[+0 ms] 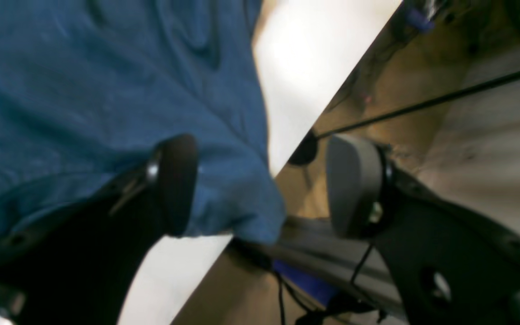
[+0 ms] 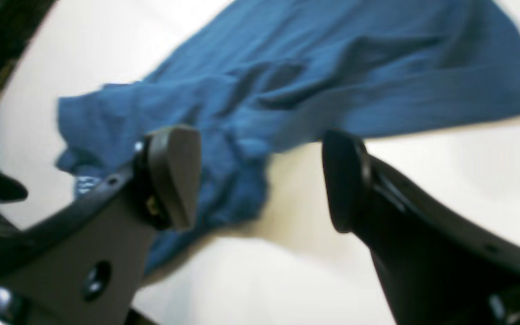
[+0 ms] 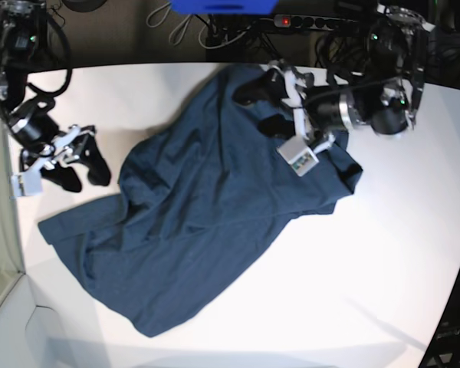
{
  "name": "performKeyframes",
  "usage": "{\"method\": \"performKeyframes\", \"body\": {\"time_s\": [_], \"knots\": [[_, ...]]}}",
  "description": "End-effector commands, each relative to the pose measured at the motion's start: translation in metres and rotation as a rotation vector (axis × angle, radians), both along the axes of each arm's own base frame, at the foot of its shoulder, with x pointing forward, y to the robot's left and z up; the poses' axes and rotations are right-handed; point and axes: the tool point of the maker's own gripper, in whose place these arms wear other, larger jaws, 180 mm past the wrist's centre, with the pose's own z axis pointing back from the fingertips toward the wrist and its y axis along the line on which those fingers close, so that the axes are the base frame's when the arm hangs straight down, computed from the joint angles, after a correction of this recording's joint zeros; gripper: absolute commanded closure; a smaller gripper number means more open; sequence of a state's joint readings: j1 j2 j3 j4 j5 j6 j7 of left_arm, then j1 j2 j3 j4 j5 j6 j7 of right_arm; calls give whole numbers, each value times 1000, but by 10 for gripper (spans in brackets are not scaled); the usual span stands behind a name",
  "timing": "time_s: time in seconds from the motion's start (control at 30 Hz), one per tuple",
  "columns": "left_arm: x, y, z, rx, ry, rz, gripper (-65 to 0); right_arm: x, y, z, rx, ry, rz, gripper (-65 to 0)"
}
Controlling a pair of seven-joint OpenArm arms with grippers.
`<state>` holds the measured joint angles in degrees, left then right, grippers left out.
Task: Layout the t-shirt on the table in an organized manner, then fold the t-shirt properly
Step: 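Drag the shirt with both grippers away from the robot's base, unfolding it, then release and regrasp the shirt side with the left gripper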
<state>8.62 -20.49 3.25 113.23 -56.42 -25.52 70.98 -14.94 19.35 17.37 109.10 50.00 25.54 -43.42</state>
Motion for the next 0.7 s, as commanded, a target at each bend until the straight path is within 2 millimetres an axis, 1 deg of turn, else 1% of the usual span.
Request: {"method": "performKeyframes", "body": {"time_s": [0.0, 0.03, 0.1, 0.17, 0.23, 0.27, 0.3, 0.37, 0.4, 0.43, 0.47, 0.5, 0.57, 0.6, 0.63, 0.67], "knots": [[13, 8, 15, -27, -45, 30, -433, 1, 4, 10, 18, -39, 11, -431], [24, 18, 22, -37, -66, 70, -433, -1, 11, 8, 31, -31, 19, -431], [46, 48, 36, -43, -115, 187, -433, -5, 24, 2, 64, -14, 34, -430], [63, 79, 43, -43, -145, 304, -433, -7, 35, -1, 91, -7, 47, -429], [83, 97, 52, -80, -173, 402, -431, -9, 47, -4, 118, 3, 61, -427], [95, 109, 51, -106, -166, 461, -431, -10, 53, -5, 131, 9, 72, -426], [104, 117, 42, -133, -130, 509, -430, -11, 60, -6, 143, 12, 83, -415], [119, 127, 19, -186, -32, 575, -426, -14, 74, -8, 166, 21, 113, -365], [127, 127, 10, -209, 11, 592, -408, -15, 80, -8, 172, 22, 127, -330], [133, 129, -1, -229, 55, 611, -368, -16, 86, -8, 178, 24, 143, -285], [139, 131, -14, -240, 107, 630, -297, -17, 92, -9, 183, 28, 160, -226], [144, 133, -26, -247, 148, 652, -211, -19, 97, -10, 188, 33, 174, -162], [156, 137, -45, -238, 197, 695, -10, -21, 107, -11, 197, 40, 199, -34], [159, 139, -49, -227, 199, 708, 0, -23, 110, -13, 201, 49, 208, 0], [160, 142, -54, -211, 200, 722, 0, -25, 113, -18, 206, 64, 215, 0], [159, 144, -56, -202, 196, 730, -29, -26, 115, -23, 211, 80, 220, 0]]}}
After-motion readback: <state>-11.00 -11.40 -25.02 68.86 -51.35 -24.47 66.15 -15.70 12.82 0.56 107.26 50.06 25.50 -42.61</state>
